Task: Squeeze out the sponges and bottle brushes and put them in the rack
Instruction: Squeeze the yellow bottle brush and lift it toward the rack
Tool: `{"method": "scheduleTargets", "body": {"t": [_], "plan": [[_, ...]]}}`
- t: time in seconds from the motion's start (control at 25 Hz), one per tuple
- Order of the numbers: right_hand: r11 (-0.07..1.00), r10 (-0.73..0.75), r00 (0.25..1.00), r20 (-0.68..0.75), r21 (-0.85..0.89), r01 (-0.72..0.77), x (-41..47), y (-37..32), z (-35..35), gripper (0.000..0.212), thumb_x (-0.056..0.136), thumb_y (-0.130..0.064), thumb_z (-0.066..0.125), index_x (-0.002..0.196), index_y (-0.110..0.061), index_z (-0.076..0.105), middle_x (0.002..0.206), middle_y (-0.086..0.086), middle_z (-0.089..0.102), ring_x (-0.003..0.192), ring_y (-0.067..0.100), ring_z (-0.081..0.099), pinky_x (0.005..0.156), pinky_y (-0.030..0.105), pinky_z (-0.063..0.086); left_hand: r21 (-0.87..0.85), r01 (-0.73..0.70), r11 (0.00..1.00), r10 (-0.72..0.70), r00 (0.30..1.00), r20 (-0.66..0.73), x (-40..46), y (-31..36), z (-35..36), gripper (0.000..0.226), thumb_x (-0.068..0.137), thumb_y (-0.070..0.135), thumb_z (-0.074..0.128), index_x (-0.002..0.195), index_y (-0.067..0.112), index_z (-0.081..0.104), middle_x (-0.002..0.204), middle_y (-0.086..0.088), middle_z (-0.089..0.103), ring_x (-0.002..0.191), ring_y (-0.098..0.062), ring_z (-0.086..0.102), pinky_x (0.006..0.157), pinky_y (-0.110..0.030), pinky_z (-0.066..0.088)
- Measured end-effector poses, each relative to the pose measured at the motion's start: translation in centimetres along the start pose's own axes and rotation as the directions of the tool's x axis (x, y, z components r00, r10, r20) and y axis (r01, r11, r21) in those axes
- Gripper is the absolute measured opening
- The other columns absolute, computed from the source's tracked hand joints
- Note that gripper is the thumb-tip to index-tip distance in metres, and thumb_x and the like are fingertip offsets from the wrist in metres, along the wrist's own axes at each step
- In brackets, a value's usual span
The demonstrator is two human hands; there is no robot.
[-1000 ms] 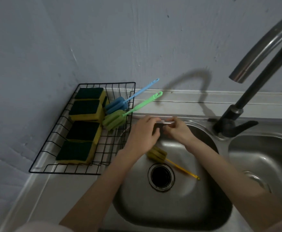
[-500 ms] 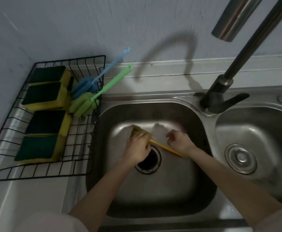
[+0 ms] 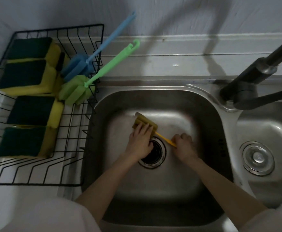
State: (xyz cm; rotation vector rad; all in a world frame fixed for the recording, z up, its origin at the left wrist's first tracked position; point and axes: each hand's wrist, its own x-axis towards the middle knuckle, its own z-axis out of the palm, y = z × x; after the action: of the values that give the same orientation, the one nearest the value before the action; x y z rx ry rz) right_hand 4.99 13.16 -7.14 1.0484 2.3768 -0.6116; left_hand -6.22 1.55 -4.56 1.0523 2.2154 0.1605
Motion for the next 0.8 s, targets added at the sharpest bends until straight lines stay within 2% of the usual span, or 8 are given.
{"method": "scheduleTargets", "body": {"t": [0.08, 0.2, 0.28, 0.36, 0.52, 0.64, 0.72, 0.8], "plan": [[0.999, -0.018, 1.0, -0.013, 0.04, 0.018, -0.1, -0.1, -0.1, 0.027, 0.086, -0.016, 0.049, 0.112, -0.009, 0.052, 0.121, 0.018, 0.049, 0.115, 0.035, 0.045, 0.095, 0.041, 0.039, 0.003, 0.01, 1.0, -0.01, 1.0, 0.005, -0.1, -0.1, 0.2, 0.064, 0.088, 0.023, 0.046, 0.142, 0.017, 0.012, 0.157, -0.001, 0.004, 0.144, -0.024, -0.003, 0.115, -0.044, 0.015], [0.966, -0.049, 0.997, -0.062, 0.252, 0.064, -0.7, 0.1, -1.7, 0.022, 0.085, -0.014, 0.053, 0.105, -0.006, 0.059, 0.113, 0.018, 0.058, 0.106, 0.035, 0.056, 0.09, 0.039, 0.046, -0.035, 0.03, 0.999, -0.03, 0.999, -0.011, -0.3, -0.3, 0.1, 0.069, 0.087, 0.022, 0.049, 0.142, 0.019, 0.008, 0.157, -0.002, 0.0, 0.144, -0.026, -0.004, 0.115, -0.044, 0.014], [0.942, -0.079, 0.991, -0.105, 0.317, 0.109, -1.5, 0.4, -3.5, 0.019, 0.084, -0.014, 0.058, 0.101, -0.008, 0.064, 0.107, 0.015, 0.064, 0.1, 0.029, 0.061, 0.086, 0.034, 0.047, -0.068, 0.024, 0.997, -0.027, 0.999, -0.044, -0.6, -0.3, -0.2, 0.072, 0.085, 0.02, 0.051, 0.142, 0.02, 0.007, 0.157, -0.002, 0.0, 0.143, -0.028, -0.002, 0.115, -0.045, 0.015], [0.94, -0.136, 0.984, -0.114, 0.298, 0.164, -2.5, 0.6, -5.2, 0.018, 0.084, -0.018, 0.06, 0.098, -0.012, 0.068, 0.099, 0.011, 0.067, 0.093, 0.025, 0.063, 0.083, 0.032, 0.048, -0.064, 0.003, 0.998, -0.01, 0.994, -0.109, -1.0, 0.0, -0.6, 0.072, 0.083, 0.018, 0.052, 0.142, 0.019, 0.011, 0.156, -0.002, 0.006, 0.142, -0.029, 0.002, 0.115, -0.046, 0.015], [0.933, -0.21, 0.968, -0.139, 0.267, 0.241, -5.3, 0.4, -7.5, 0.016, 0.085, -0.027, 0.058, 0.095, -0.022, 0.069, 0.079, 0.0, 0.063, 0.086, 0.024, 0.065, 0.08, 0.038, 0.052, -0.018, -0.024, 1.0, 0.018, 0.968, -0.251, -2.2, 1.4, -2.1, 0.058, 0.082, 0.016, 0.052, 0.135, 0.018, 0.027, 0.148, -0.005, 0.026, 0.138, -0.03, 0.012, 0.113, -0.044, 0.013], [0.94, -0.241, 0.948, -0.205, 0.193, 0.281, -7.6, -0.2, -8.9, 0.016, 0.085, -0.033, 0.055, 0.094, -0.029, 0.067, 0.083, -0.001, 0.068, 0.087, 0.022, 0.064, 0.078, 0.037, 0.05, -0.035, -0.032, 0.999, 0.021, 0.957, -0.291, -3.6, 2.1, -4.2, 0.043, 0.084, 0.02, 0.051, 0.125, 0.02, 0.04, 0.137, -0.004, 0.041, 0.13, -0.028, 0.025, 0.108, -0.041, 0.018], [0.946, -0.272, 0.926, -0.262, 0.106, 0.307, -8.9, -0.3, -10.2, 0.017, 0.086, -0.035, 0.054, 0.096, -0.029, 0.067, 0.09, -0.002, 0.069, 0.091, 0.02, 0.063, 0.076, 0.033, 0.047, -0.004, -0.06, 0.998, 0.056, 0.956, -0.287, -4.8, 2.5, -5.9, 0.045, 0.083, 0.025, 0.052, 0.126, 0.024, 0.041, 0.135, -0.003, 0.044, 0.127, -0.028, 0.029, 0.106, -0.041, 0.021], [0.937, -0.318, 0.886, -0.337, 0.032, 0.348, -10.3, -0.3, -11.7, 0.018, 0.086, -0.034, 0.054, 0.097, -0.027, 0.067, 0.089, -0.006, 0.067, 0.092, 0.019, 0.063, 0.073, 0.028, 0.042, 0.041, -0.095, 0.995, 0.103, 0.941, -0.322, -6.6, 3.0, -7.9, 0.047, 0.082, 0.031, 0.055, 0.126, 0.027, 0.041, 0.134, -0.001, 0.046, 0.126, -0.027, 0.031, 0.104, -0.04, 0.023]]}}
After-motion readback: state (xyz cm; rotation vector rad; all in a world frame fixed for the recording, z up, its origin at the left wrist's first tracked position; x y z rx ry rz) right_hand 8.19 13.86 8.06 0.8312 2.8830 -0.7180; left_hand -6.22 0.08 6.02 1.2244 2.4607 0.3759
